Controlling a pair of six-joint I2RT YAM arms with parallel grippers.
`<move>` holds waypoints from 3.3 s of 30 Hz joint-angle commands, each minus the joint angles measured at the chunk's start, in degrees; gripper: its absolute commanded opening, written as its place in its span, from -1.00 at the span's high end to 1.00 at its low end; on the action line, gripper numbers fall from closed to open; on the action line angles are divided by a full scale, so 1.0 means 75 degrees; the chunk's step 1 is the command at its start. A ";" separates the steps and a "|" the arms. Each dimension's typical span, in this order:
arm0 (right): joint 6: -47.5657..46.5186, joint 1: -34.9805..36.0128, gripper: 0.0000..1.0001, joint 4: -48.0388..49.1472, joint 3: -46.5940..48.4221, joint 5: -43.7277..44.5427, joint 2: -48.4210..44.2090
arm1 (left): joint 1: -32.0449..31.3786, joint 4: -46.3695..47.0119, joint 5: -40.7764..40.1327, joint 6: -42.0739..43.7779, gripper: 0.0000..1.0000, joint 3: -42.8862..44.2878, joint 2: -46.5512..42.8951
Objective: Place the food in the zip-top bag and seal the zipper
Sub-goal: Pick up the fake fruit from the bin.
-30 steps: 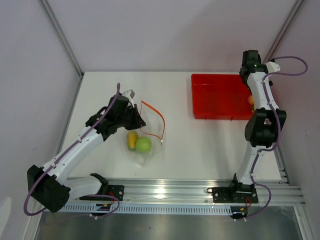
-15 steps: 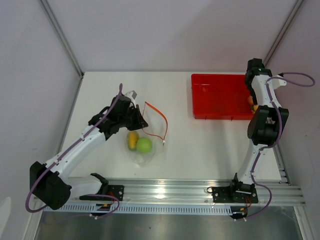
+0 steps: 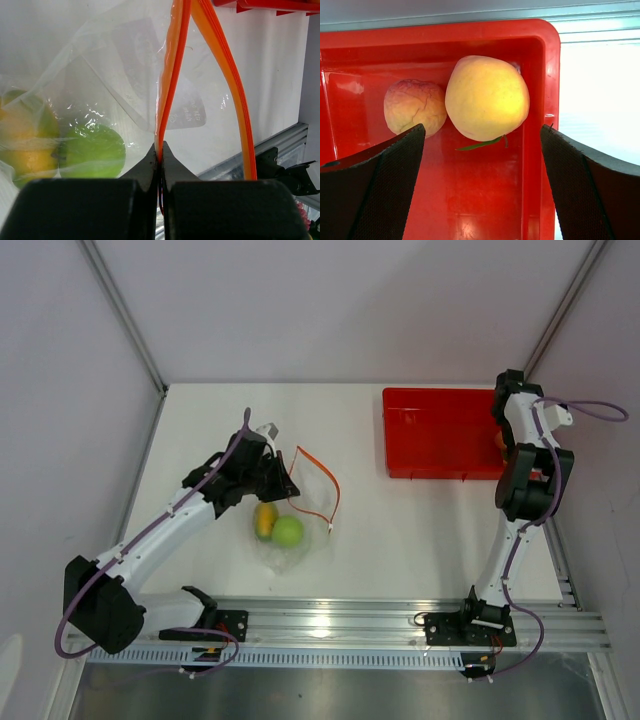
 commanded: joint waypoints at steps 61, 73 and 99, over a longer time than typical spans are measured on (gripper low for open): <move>-0.0447 -0.0390 -0.44 0.0705 0.0163 0.0051 0.0843 | -0.0140 0.0386 0.0307 -0.0149 0.99 -0.0028 0.0183; -0.0529 -0.0284 0.50 0.0705 0.0069 0.0109 0.0374 | -0.0187 0.0445 0.0272 -0.0149 0.99 -0.0157 0.0054; -0.1910 0.0594 1.00 0.1372 0.0011 0.0355 -0.1242 | -0.0211 0.0421 0.0284 -0.0266 0.99 -0.0403 -0.0309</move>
